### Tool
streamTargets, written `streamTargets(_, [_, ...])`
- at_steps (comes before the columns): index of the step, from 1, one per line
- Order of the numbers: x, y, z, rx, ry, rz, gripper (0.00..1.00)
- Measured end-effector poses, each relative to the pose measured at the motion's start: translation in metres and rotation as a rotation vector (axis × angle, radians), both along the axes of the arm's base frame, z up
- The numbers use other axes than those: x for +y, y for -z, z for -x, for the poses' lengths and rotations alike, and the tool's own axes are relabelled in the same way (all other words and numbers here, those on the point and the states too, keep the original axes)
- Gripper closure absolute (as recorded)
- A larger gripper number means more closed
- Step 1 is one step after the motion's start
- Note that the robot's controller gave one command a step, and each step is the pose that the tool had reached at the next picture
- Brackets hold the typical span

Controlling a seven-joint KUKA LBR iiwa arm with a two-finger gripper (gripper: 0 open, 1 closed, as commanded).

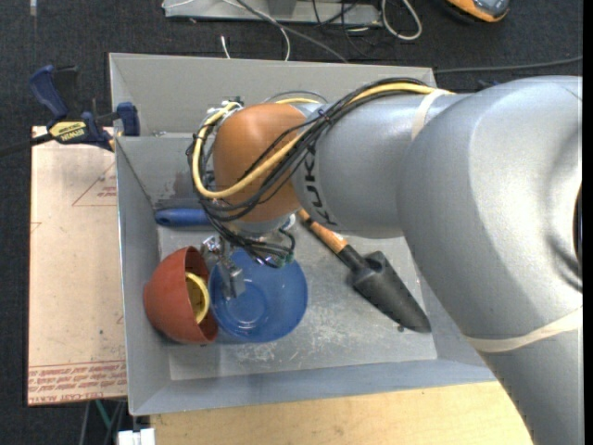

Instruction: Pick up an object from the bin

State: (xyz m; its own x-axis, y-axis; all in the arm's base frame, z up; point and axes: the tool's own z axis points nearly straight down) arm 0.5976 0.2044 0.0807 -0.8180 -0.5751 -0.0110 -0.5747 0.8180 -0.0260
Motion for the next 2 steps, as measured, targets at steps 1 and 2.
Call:
streamTargets(1, [-0.002, 0.002, 0.001, -0.006, -0.014, -0.004, 1.0])
streamTargets(2, [-0.049, -0.029, 0.027, -0.001, -0.27, 0.005, 1.0])
